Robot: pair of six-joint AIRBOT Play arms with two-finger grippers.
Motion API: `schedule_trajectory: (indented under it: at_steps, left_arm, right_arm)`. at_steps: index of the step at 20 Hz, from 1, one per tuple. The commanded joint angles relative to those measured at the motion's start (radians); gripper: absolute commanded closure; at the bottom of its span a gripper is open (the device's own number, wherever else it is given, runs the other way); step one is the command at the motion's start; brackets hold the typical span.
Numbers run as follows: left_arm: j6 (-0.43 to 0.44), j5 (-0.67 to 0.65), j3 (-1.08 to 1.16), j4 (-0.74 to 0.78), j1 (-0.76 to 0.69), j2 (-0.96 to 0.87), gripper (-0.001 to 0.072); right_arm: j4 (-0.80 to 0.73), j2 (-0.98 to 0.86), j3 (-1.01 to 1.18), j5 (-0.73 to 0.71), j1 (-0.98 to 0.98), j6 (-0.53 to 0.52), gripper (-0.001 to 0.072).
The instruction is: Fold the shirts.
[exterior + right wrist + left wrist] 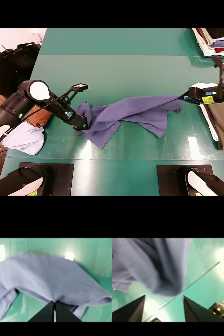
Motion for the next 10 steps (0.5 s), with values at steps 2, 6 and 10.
schedule_trajectory:
  at_steps: [2, 6, 10]
  left_arm:
    - [-0.01, 0.05, 0.087, 0.07, 0.063, 0.006, 0.0154]
    - [-0.026, 0.182, 0.124, 0.069, 0.228, -0.017, 0.0154]
    - [-0.018, 0.14, 0.124, 0.069, 0.3, -0.15, 0.0154]
  right_arm:
    - [-0.003, 0.06, -0.008, -0.011, -0.072, 0.0, 0.0698]
    - [-0.003, 0.063, -0.008, -0.002, -0.079, 0.0, 0.0698]
    - [-0.005, 0.063, -0.008, -0.014, -0.043, 0.0, 0.0698]
